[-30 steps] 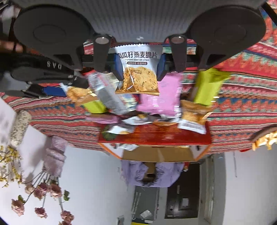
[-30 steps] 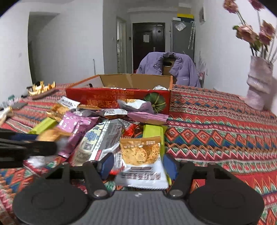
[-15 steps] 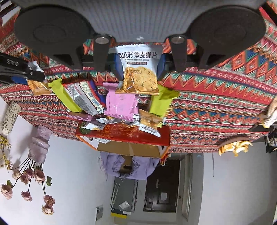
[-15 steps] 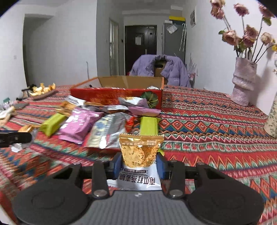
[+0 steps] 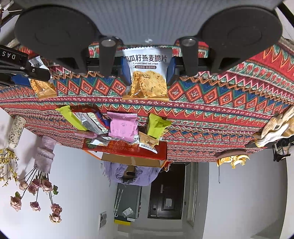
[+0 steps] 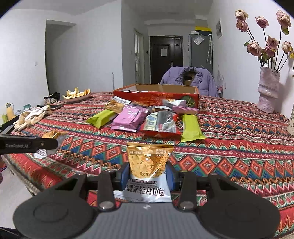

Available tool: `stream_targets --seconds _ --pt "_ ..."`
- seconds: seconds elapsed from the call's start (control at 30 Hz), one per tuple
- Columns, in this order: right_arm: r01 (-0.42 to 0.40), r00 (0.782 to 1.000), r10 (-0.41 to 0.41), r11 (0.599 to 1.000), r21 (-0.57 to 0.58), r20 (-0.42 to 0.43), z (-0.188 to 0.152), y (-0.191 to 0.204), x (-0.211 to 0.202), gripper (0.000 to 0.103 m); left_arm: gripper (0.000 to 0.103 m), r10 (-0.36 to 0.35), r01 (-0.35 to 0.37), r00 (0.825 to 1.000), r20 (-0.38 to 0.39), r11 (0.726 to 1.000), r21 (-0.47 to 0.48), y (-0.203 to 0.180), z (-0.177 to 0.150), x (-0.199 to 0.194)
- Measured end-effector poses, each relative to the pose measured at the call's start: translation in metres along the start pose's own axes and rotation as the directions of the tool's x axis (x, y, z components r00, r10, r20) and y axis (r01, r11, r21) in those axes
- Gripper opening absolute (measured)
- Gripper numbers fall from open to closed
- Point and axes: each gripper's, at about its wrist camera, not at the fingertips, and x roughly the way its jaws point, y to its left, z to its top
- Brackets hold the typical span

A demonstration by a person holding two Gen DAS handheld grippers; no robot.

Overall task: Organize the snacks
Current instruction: 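Carry both packets over the box and release them inside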

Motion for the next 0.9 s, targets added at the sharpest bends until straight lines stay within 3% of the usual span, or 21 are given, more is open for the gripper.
stream_targets --seconds 0.4,0.9 --pt "-0.040 0.998 0.040 0.999 -0.002 0.052 0.004 0.008 -0.017 0.040 0.042 0.011 -0.011 0.999 0.032 1.000 0.004 0.004 0.004 -0.019" --pt "0.012 0.999 -0.011 1.000 -0.012 0.053 0.064 -0.024 0.019 0.040 0.042 -0.006 0.006 0.999 0.035 1.000 0.005 0.007 0.075 0.024"
